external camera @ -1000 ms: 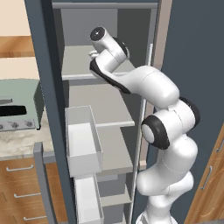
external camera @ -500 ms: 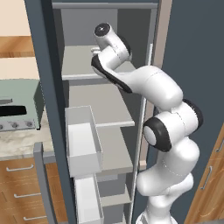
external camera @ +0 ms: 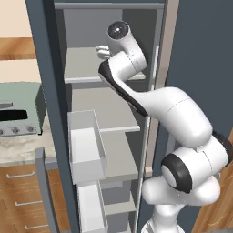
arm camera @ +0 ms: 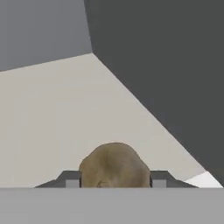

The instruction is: Take the bell pepper and garlic out of the freezer and place them in the tupperware container on the counter. Then put the tupperware containing the vegetables back in the freezer.

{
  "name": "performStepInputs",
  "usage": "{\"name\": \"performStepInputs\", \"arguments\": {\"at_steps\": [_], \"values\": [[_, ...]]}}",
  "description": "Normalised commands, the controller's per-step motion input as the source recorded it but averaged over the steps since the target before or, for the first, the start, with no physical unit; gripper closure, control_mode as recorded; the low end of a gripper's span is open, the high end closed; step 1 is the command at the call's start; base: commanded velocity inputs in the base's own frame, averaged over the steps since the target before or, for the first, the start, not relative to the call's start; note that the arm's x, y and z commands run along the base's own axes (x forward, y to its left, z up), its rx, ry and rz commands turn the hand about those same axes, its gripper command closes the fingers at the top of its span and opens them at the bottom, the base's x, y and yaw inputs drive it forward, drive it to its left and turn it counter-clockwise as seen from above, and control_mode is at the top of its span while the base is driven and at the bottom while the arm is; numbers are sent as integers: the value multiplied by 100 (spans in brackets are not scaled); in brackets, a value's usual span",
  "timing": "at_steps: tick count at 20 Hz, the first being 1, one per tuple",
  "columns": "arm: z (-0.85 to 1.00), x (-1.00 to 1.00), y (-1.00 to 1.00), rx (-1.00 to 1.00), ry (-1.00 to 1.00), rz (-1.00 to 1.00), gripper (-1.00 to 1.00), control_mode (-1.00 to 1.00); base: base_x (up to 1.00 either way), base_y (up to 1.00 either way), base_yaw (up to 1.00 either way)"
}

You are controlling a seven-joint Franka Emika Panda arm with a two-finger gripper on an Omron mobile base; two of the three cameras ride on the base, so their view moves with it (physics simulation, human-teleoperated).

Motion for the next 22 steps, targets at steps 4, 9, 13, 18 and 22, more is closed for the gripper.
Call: {"name": "performStepInputs", "arguments": {"at_steps": [4, 9, 13, 18, 22], "values": [[56, -100, 0, 11, 3, 25, 100, -100, 0, 0, 0], [28, -100, -31, 6, 7, 18, 100, -100, 0, 0, 0], [0, -100, -58, 0, 1, 7, 100, -100, 0, 0, 0], [-3, -100, -37, -5, 0, 1, 100, -100, 0, 0, 0], [-23, -87, -18, -6, 1, 0, 100, -100, 0, 0, 0]]}}
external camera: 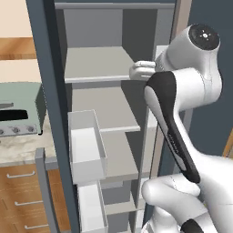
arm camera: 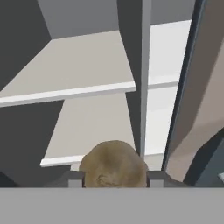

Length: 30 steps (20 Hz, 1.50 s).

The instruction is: Take the bell pepper and garlic out of the freezer and place them in the tupperware container on the counter. Then put the tupperware containing the vegetables back in the freezer.

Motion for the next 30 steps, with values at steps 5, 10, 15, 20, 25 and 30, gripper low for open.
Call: {"name": "performStepInputs", "arguments": {"at_steps": [5, 10, 15, 20, 25, 30], "values": [[-28, -96, -12, -2, 0, 4, 100, -100, 0, 0, 0], [-13, -62, -72, -6, 0, 3, 100, -100, 0, 0, 0], [-16, -1, -45, -1, 0, 5, 100, -100, 0, 0, 0], [-20, 14, -1, 0, -1, 0, 100, -100, 0, 0, 0], [-2, -16, 0, 0, -3, 0, 100, 100, -80, 4, 0], [0, 0, 0, 0, 0, 0, 100, 100, -100, 63, 0]]}}
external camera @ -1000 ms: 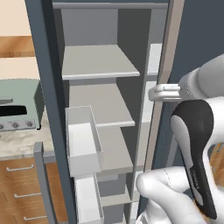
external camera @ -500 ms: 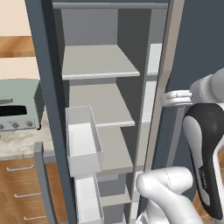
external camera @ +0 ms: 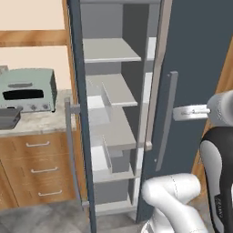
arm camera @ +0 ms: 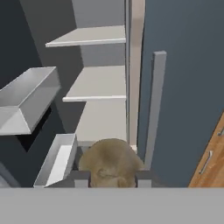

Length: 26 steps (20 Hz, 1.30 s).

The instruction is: Take the bell pepper and garlic out of the freezer and place them in the tupperware container on the counter. Then put the tupperware containing the vegetables back in the freezer.

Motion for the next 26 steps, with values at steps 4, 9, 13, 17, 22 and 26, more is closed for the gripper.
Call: {"name": "performStepInputs", "arguments": {"at_steps": [4, 9, 13, 17, 22, 26], "values": [[0, 0, 0, 0, 0, 0, 100, 100, -99, 100, -2], [0, 0, 0, 0, 0, 0, 100, 100, -59, 100, -10], [0, 0, 0, 0, 0, 0, 100, 100, -7, 100, -14], [0, 0, 0, 0, 0, 0, 100, 100, 65, 100, -18], [0, 0, 0, 0, 0, 0, 100, 100, 98, 84, -19], [0, 0, 0, 0, 0, 0, 100, 100, 100, 68, -18]]}}
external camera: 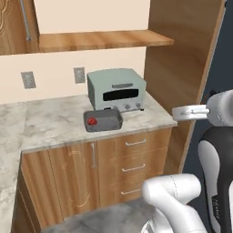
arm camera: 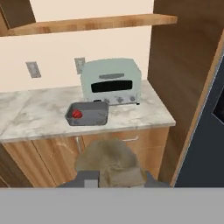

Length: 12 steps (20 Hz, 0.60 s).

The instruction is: Take the bell pepper and garlic out of the freezer and place them in the tupperware container on the counter. Then put the tupperware containing the vegetables back in the freezer.

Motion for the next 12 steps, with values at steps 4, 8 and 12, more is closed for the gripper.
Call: {"name": "performStepInputs", "arguments": {"at_steps": [4, 8, 12], "values": [[0, 0, 0, 0, 0, 0, 100, 100, 98, 55, -16], [-26, 30, 14, 0, 10, -4, 100, -100, 40, 24, -6], [-88, 63, 17, 0, 25, -1, 100, -100, 0, 0, 0]]}}
